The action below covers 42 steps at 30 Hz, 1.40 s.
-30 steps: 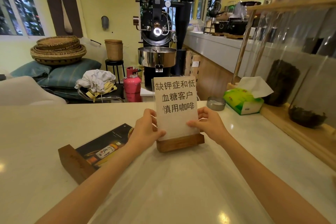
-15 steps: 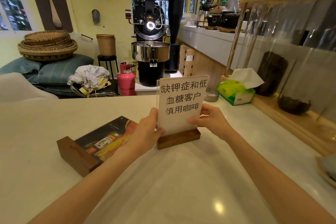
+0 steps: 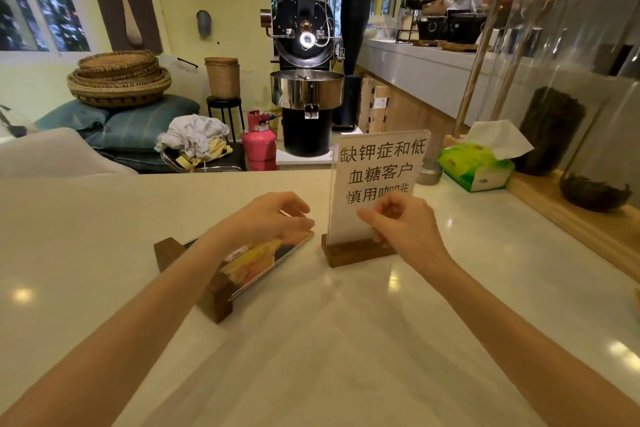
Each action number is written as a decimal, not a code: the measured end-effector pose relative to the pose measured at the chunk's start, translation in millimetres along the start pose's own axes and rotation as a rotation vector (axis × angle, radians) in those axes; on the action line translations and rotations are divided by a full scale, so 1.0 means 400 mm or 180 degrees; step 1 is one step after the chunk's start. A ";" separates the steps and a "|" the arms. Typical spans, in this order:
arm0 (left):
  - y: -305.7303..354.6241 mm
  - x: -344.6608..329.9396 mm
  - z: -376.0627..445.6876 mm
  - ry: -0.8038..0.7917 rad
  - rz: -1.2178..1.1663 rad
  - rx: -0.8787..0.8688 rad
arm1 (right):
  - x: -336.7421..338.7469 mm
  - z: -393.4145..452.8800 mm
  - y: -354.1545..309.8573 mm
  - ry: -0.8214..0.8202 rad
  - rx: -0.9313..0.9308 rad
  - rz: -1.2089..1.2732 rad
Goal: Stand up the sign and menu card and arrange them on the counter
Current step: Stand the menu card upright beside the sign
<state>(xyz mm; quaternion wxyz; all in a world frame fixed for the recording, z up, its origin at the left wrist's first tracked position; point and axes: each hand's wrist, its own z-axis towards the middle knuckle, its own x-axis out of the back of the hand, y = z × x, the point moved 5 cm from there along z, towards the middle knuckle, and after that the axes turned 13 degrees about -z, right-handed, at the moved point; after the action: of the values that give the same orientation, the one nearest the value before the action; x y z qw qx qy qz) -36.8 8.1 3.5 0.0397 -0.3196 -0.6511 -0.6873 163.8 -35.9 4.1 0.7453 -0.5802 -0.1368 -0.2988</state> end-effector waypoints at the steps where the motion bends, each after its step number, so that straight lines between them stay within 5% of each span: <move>1: -0.005 0.022 -0.008 -0.0013 0.0006 0.0018 | -0.033 -0.010 -0.015 -0.0249 -0.0108 0.0126; 5: -0.033 0.112 -0.035 0.0108 -0.0204 0.0053 | -0.170 -0.048 -0.062 -0.1300 -0.0468 0.0576; 9: -0.105 0.188 -0.040 0.0231 0.0876 0.0450 | -0.269 -0.080 -0.075 -0.1951 -0.1169 0.1008; 14: -0.190 0.232 -0.050 0.0287 0.1366 0.0980 | -0.332 -0.110 -0.054 -0.1913 -0.2056 0.1591; 23: -0.233 0.229 -0.054 0.0246 0.1047 0.1055 | -0.406 -0.117 -0.075 -0.1763 -0.2144 0.1655; 30: -0.238 0.238 -0.062 0.0607 0.0633 0.0944 | -0.422 -0.106 -0.091 -0.1399 -0.1948 0.1640; 42: -0.176 0.234 -0.058 0.1256 -0.0479 -0.0258 | -0.301 -0.034 -0.138 -0.0452 0.0194 0.0491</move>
<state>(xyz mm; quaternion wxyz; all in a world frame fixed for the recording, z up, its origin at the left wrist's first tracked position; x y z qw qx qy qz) -153.3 31.0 -10.6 0.1021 -0.1307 -0.6245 -0.7632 34.1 -22.5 -23.0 0.7718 -0.5858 -0.1532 -0.1944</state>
